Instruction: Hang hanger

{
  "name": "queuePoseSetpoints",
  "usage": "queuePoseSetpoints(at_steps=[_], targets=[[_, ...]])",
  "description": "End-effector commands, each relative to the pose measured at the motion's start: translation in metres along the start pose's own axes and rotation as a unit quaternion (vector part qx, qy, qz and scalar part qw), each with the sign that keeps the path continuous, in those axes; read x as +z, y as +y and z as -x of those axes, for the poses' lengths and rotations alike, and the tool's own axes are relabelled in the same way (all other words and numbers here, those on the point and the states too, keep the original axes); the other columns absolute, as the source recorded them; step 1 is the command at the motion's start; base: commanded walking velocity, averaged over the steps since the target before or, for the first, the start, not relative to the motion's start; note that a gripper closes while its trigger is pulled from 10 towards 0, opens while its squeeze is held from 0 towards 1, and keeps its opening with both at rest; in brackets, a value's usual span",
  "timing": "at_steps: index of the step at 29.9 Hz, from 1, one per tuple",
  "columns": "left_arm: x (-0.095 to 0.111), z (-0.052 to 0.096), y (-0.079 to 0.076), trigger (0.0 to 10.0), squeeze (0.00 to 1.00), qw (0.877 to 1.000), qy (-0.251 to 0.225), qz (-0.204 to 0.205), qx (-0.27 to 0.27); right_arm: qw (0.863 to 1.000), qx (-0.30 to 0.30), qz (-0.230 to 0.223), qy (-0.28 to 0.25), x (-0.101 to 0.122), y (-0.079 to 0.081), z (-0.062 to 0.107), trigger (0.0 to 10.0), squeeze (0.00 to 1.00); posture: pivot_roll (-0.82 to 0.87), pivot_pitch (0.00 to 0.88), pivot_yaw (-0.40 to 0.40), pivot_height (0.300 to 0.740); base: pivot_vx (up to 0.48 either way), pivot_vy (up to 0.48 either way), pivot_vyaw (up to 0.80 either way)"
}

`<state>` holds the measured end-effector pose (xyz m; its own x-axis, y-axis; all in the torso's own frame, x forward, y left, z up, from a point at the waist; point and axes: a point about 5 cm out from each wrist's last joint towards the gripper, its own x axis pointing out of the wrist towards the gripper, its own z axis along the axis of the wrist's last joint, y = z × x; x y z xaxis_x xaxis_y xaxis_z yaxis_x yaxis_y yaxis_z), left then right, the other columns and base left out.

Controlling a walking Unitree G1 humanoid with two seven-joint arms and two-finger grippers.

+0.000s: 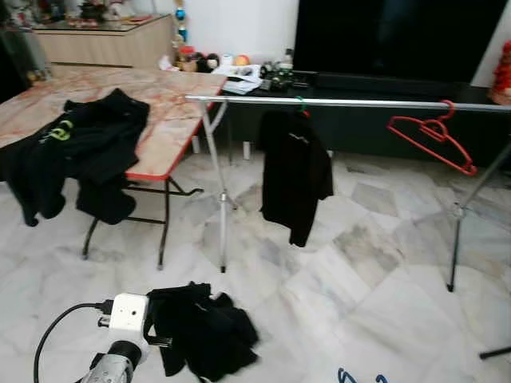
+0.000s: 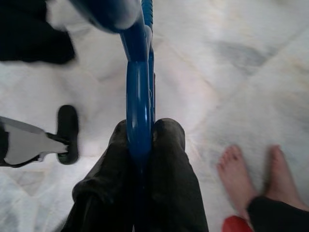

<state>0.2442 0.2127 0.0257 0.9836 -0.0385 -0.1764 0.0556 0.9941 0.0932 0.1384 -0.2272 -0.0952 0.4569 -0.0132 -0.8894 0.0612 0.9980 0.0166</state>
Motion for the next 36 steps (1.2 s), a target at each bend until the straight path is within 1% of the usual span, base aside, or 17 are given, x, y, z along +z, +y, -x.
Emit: queuePoseSetpoints(at_steps=[1,7,17,24,28,32,36], targets=[[0.006,-0.001,0.006,10.0,0.00,1.000,-0.009,-0.011,0.008,1.000,0.009,0.000,0.001,0.000,0.006,-0.001,10.0,0.00,0.19,0.000,0.019,0.740,0.000,0.480,0.00],[0.012,0.000,0.005,10.0,0.00,1.000,-0.007,-0.016,0.006,1.000,0.011,0.007,0.004,0.000,0.008,-0.002,10.0,0.00,0.21,0.000,0.021,0.740,0.000,0.480,0.00],[0.013,0.001,0.001,10.0,0.00,1.000,-0.003,-0.022,-0.004,1.000,0.010,0.011,0.002,-0.001,0.007,-0.001,10.0,0.00,0.21,0.000,0.018,0.740,0.000,0.480,0.00],[0.014,0.001,0.002,10.0,0.00,1.000,0.000,-0.017,0.007,1.000,0.010,0.015,0.004,-0.001,0.006,-0.001,10.0,0.00,0.22,0.000,0.016,0.740,0.000,0.480,0.00],[0.015,0.002,0.005,10.0,0.00,1.000,0.000,-0.018,0.016,1.000,0.009,0.016,0.004,0.000,0.005,-0.001,10.0,0.00,0.23,0.000,0.003,0.740,0.000,0.480,0.00],[0.015,0.004,0.013,10.0,0.00,0.999,0.000,-0.020,0.029,1.000,0.009,0.020,0.004,0.000,0.004,-0.001,10.0,0.00,0.23,0.000,-0.004,0.740,0.000,0.480,0.00],[0.016,0.004,0.016,10.0,0.00,0.999,-0.001,-0.019,0.035,1.000,0.009,0.023,0.004,0.001,0.003,-0.001,10.0,0.00,0.23,0.000,-0.006,0.740,0.000,0.480,0.00]])
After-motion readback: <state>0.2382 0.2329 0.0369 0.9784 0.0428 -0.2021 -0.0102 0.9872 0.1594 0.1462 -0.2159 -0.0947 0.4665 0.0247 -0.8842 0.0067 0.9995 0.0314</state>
